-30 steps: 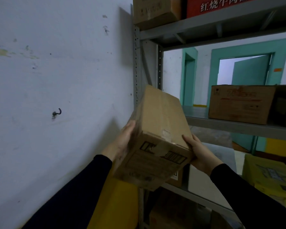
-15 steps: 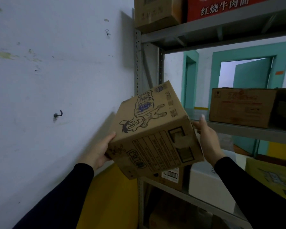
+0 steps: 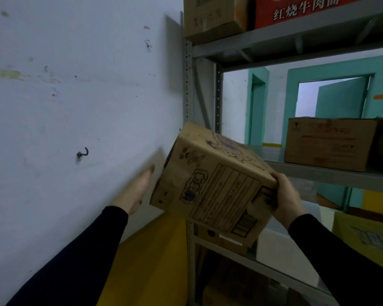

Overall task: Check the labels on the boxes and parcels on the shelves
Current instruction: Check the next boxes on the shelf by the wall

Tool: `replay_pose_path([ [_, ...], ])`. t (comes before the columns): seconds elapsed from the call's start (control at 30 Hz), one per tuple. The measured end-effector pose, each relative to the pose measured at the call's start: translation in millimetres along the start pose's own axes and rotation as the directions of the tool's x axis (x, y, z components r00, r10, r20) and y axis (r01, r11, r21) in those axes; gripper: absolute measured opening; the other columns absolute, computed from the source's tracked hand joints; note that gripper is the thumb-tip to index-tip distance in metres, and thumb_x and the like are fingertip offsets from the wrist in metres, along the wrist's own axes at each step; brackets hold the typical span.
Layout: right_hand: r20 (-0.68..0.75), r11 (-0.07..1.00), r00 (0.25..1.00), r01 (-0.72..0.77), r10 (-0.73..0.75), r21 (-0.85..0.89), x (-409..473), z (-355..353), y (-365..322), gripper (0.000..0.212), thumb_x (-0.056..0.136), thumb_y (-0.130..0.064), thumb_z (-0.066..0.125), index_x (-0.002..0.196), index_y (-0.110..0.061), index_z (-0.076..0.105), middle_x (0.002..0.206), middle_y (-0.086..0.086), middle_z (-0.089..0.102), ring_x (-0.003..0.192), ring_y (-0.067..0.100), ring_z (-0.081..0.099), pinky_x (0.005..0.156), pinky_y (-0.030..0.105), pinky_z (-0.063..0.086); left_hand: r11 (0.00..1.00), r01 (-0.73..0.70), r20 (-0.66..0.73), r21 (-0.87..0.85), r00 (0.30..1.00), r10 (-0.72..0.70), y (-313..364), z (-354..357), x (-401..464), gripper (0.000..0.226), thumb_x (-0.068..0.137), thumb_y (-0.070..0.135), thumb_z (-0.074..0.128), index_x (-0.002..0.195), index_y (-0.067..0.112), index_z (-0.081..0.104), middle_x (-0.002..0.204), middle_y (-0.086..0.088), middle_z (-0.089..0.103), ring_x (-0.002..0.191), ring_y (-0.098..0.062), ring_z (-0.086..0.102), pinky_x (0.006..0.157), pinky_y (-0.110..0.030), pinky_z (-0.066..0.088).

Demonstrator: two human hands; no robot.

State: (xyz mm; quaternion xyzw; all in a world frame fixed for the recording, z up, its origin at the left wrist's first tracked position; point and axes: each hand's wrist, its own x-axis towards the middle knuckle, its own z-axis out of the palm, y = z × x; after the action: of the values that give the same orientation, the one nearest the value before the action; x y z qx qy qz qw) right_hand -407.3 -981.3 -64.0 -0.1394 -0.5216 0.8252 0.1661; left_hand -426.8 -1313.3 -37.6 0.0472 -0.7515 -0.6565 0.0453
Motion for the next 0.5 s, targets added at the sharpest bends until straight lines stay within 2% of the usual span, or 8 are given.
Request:
replay_pose_path([
  [0.07,0.071,0.997,0.996,-0.057,0.054,0.046,2.8,-4.4,17.3,0.033,0.096,-0.045,0.053,0.097,-0.016,0.069,0.085,0.01,0.07,0.074,0.022,0.068,0.064,0.034,0.054,0.987,0.143,0.092,-0.071,0.986,-0.136,-12.6,-2.1,3.3,0.08,0.081,0.081,0.048,0.129,0.019,0.062,0.126,-0.015,0.062,0.103,-0.033,0.062,0.088,-0.044,0.054],
  [0.13,0.111,0.994,0.988,-0.107,0.105,0.015,2.4,-8.6,31.9,0.039,0.098,-0.047,0.048,0.103,-0.014,0.068,0.093,0.014,0.069,0.084,0.026,0.067,0.074,0.038,0.053,0.956,0.131,0.206,-0.263,0.976,-0.078,-10.9,3.2,0.0,0.057,0.09,0.066,0.053,0.11,0.015,0.07,0.104,-0.016,0.071,0.084,-0.028,0.068,0.073,-0.038,0.057],
  [0.17,0.109,0.993,0.987,-0.113,0.116,-0.032,2.2,-10.8,35.6,0.038,0.099,-0.045,0.048,0.107,-0.013,0.067,0.098,0.017,0.068,0.086,0.027,0.065,0.074,0.038,0.051,0.943,0.107,0.214,-0.316,0.976,-0.039,-9.1,3.1,1.8,0.05,0.094,0.058,0.052,0.108,0.014,0.071,0.1,-0.015,0.073,0.081,-0.027,0.068,0.071,-0.037,0.057],
  [0.3,0.116,0.934,0.989,-0.04,0.087,-0.355,0.1,-7.0,31.5,0.028,0.105,-0.037,0.049,0.106,-0.014,0.065,0.107,0.016,0.068,0.083,0.022,0.061,0.061,0.034,0.044,0.957,-0.036,0.17,-0.287,0.982,0.088,-2.2,8.2,0.4,0.043,0.098,0.047,0.054,0.118,0.012,0.068,0.108,-0.017,0.073,0.09,-0.029,0.07,0.085,-0.046,0.055],
  [0.37,0.264,0.938,0.953,-0.054,0.151,-0.342,-6.5,13.4,28.9,0.039,0.104,-0.05,0.042,0.111,-0.021,0.069,0.105,0.011,0.073,0.091,0.026,0.067,0.066,0.036,0.049,0.975,-0.145,0.166,-0.168,0.971,0.173,-6.9,16.6,-0.1,0.035,0.1,0.041,0.054,0.126,0.02,0.063,0.114,-0.011,0.073,0.094,-0.024,0.071,0.085,-0.047,0.059],
  [0.4,0.313,0.954,0.935,-0.073,0.167,-0.29,-8.4,24.5,29.6,0.044,0.104,-0.054,0.039,0.115,-0.025,0.07,0.106,0.011,0.075,0.097,0.03,0.069,0.071,0.04,0.053,0.97,-0.213,0.179,-0.114,0.956,0.231,-7.8,21.0,-3.4,0.031,0.101,0.037,0.052,0.129,0.026,0.06,0.115,-0.004,0.073,0.096,-0.018,0.072,0.08,-0.04,0.06],
  [0.47,0.298,0.979,0.94,-0.122,0.168,-0.166,-9.4,37.6,39.3,0.049,0.103,-0.056,0.036,0.121,-0.026,0.07,0.107,0.011,0.077,0.102,0.033,0.07,0.078,0.045,0.055,0.945,-0.319,0.232,-0.068,0.917,0.326,-7.6,26.3,-9.0,0.026,0.104,0.031,0.048,0.129,0.033,0.056,0.117,0.006,0.071,0.098,-0.007,0.07,0.075,-0.022,0.057],
  [0.5,0.276,0.984,0.948,-0.124,0.156,-0.131,-7.5,37.6,47.1,0.049,0.104,-0.054,0.036,0.123,-0.025,0.069,0.107,0.011,0.076,0.104,0.034,0.069,0.078,0.045,0.055,0.934,-0.351,0.255,-0.059,0.9,0.354,-8.6,25.5,-8.8,0.028,0.104,0.03,0.047,0.13,0.034,0.056,0.119,0.008,0.07,0.101,-0.005,0.069,0.078,-0.019,0.056],
])
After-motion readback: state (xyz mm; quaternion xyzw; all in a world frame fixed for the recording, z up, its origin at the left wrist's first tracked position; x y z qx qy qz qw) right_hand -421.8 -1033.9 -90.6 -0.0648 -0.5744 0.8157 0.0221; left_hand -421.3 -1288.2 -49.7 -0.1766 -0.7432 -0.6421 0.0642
